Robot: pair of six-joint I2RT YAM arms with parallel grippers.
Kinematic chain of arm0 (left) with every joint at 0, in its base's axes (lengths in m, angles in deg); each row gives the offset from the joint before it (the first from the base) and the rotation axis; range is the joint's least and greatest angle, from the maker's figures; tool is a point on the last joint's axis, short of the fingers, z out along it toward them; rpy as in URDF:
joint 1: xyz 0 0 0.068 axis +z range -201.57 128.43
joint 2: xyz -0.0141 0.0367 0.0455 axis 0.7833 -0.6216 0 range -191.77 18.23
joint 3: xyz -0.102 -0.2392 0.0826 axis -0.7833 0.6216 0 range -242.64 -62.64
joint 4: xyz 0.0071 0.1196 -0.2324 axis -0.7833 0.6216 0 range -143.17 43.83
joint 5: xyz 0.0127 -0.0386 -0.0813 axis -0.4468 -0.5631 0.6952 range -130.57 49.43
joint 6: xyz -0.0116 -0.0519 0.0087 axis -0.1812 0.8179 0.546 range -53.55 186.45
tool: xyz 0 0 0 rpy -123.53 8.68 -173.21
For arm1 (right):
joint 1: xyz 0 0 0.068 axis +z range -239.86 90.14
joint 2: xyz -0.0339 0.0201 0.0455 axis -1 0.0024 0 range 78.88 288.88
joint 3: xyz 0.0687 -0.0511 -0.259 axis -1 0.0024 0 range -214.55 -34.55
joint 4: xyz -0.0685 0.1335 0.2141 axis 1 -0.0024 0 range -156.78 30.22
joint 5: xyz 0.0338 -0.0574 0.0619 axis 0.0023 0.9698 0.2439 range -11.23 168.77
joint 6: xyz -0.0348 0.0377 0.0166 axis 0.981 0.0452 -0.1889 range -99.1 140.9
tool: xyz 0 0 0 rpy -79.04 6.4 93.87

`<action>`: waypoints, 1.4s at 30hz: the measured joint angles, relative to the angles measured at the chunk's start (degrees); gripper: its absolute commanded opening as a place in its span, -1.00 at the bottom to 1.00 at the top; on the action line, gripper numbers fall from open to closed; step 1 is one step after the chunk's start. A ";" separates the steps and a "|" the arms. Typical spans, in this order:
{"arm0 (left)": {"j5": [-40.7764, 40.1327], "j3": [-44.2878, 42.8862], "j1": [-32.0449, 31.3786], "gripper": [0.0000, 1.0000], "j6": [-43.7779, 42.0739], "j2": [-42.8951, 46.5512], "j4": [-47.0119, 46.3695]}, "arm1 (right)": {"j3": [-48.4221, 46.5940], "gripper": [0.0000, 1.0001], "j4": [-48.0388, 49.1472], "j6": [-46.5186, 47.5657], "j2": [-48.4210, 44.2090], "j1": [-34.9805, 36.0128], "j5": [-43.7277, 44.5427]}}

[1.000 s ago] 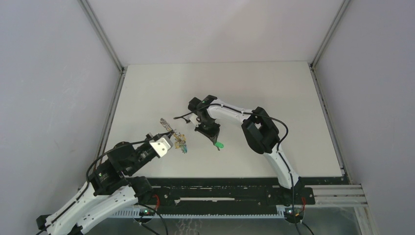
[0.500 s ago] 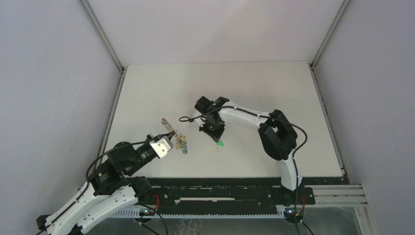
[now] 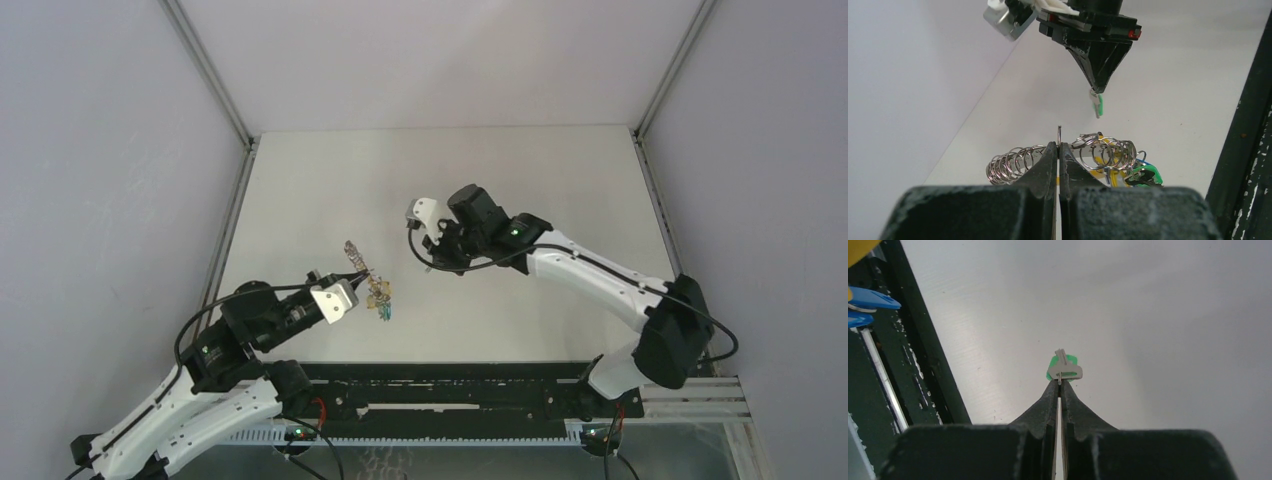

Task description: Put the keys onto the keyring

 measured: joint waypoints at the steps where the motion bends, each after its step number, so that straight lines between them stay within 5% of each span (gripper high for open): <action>1: 0.55 -0.70 0.00 -1.00 0.00 -0.74 -0.02 | 1.62 -1.00 1.97 0.24 -1.92 -0.44 -1.22; 11: 6.01 -8.76 0.00 -1.00 -0.26 -8.96 -0.85 | 20.44 -1.00 23.21 1.62 -22.05 -10.51 -20.57; 18: 11.82 -10.08 0.04 -1.00 -3.17 -14.25 -1.95 | 22.80 -1.00 30.45 2.71 -25.46 -12.46 -31.80; 26: 16.09 -13.51 -0.98 -1.00 -9.94 -20.46 1.14 | 23.10 -1.00 29.40 11.67 -29.66 -6.62 -26.88; 33: 5.35 -16.20 -11.45 -0.99 -18.12 -24.17 5.42 | 23.10 -1.00 27.36 19.17 -32.83 -2.58 -20.76; 42: -1.64 -16.20 -13.92 -1.00 -21.88 -23.06 6.67 | 23.10 -1.00 24.57 25.09 -33.24 5.01 -9.42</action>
